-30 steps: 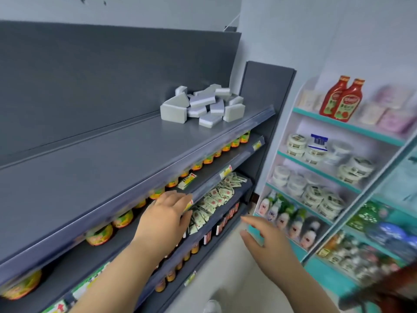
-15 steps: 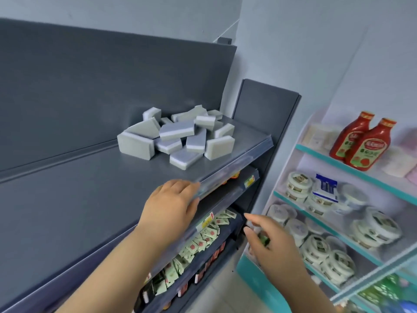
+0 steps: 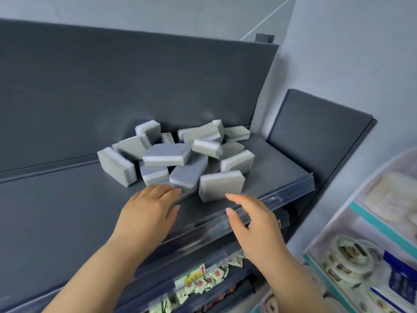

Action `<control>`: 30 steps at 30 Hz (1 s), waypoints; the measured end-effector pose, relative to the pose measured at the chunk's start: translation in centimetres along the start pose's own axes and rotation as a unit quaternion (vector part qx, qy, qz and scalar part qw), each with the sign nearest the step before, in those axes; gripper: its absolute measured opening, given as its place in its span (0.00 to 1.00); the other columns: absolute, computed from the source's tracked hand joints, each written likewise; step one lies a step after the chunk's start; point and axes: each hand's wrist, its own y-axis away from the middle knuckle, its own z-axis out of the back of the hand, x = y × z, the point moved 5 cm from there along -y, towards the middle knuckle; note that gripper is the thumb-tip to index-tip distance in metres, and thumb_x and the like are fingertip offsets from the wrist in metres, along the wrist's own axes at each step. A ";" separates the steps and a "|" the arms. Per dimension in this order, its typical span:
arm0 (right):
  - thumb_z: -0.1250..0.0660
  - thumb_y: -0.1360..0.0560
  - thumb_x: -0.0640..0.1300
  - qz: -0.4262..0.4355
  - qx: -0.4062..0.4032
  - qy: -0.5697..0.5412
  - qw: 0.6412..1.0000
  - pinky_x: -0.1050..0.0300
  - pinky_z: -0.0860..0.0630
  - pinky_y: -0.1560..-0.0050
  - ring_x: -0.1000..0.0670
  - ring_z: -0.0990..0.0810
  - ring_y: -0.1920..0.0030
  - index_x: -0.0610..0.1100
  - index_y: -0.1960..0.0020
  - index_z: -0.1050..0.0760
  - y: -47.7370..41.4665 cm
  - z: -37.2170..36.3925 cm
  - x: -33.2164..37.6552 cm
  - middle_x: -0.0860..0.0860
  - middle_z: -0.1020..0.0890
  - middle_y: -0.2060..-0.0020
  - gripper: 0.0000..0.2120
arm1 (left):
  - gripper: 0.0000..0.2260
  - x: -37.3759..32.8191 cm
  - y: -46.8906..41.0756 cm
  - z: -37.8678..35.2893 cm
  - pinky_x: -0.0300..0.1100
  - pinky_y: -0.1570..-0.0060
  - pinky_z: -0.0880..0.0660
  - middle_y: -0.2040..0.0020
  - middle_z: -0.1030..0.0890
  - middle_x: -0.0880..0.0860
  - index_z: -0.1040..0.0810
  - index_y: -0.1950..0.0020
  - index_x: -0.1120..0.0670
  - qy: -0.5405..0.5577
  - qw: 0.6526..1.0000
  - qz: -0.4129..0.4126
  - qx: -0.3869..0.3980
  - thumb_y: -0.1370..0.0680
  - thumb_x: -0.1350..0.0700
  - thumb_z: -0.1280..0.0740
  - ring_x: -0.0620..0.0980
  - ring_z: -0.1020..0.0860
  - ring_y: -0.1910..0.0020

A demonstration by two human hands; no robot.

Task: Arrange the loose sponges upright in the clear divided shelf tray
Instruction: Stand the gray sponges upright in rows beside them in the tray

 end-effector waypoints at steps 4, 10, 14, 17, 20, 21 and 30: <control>0.35 0.24 0.44 0.092 0.017 0.045 0.995 0.77 0.43 0.40 0.61 0.32 0.39 0.50 0.38 0.26 -4.7 0.1 -1.6 0.58 0.26 0.41 0.15 | 0.20 0.0 -1.7 -1.7 0.48 0.58 0.22 0.50 0.18 0.52 0.18 0.46 0.55 -0.028 0.997 0.074 0.002 0.37 0.57 0.21 0.57 0.19 0.53; 0.29 0.31 0.42 0.208 0.024 0.136 0.968 0.59 0.38 0.38 0.52 0.28 0.41 0.47 0.40 0.25 -7.6 -2.3 -2.2 0.52 0.23 0.42 0.19 | 0.27 0.1 -0.5 -3.2 0.46 0.59 0.21 0.51 0.18 0.52 0.18 0.48 0.57 -0.052 0.990 0.132 -0.002 0.46 0.62 0.18 0.56 0.18 0.54; 0.24 0.35 0.44 0.221 0.006 0.165 0.961 0.54 0.29 0.42 0.50 0.24 0.45 0.47 0.40 0.25 -7.9 -2.6 -2.7 0.53 0.22 0.45 0.25 | 0.31 -0.4 -1.1 -3.3 0.38 0.64 0.23 0.55 0.18 0.50 0.17 0.50 0.56 -0.091 0.990 0.105 0.001 0.52 0.66 0.20 0.53 0.19 0.61; 0.22 0.40 0.46 0.238 -0.007 0.198 0.951 0.52 0.25 0.51 0.48 0.25 0.50 0.48 0.41 0.24 -8.3 -2.6 -2.6 0.52 0.22 0.48 0.28 | 0.29 -0.4 -1.6 -3.6 0.38 0.67 0.24 0.58 0.21 0.50 0.18 0.49 0.56 -0.099 0.990 0.102 0.008 0.49 0.61 0.18 0.52 0.22 0.64; 0.21 0.42 0.46 0.250 -0.026 0.207 0.945 0.52 0.26 0.53 0.49 0.29 0.51 0.48 0.43 0.23 -8.5 -2.8 -2.6 0.52 0.23 0.50 0.28 | 0.27 -0.2 -2.2 -3.8 0.39 0.71 0.23 0.60 0.23 0.51 0.18 0.50 0.57 -0.109 0.988 0.112 0.010 0.48 0.60 0.18 0.53 0.23 0.66; 0.21 0.43 0.46 0.252 -0.031 0.207 0.945 0.52 0.26 0.53 0.49 0.30 0.52 0.49 0.44 0.23 -8.5 -2.8 -2.6 0.52 0.23 0.51 0.28 | 0.27 -0.2 -2.4 -3.9 0.40 0.73 0.24 0.60 0.23 0.51 0.18 0.52 0.57 -0.114 0.987 0.115 0.014 0.49 0.61 0.19 0.53 0.24 0.67; 0.21 0.44 0.46 0.271 -0.047 0.188 0.943 0.54 0.28 0.58 0.48 0.27 0.55 0.50 0.51 0.25 -8.2 -2.4 -2.5 0.51 0.24 0.53 0.24 | 0.28 0.2 -2.5 -4.2 0.44 0.70 0.22 0.56 0.19 0.57 0.17 0.52 0.55 -0.153 0.976 0.140 0.062 0.52 0.58 0.20 0.58 0.19 0.63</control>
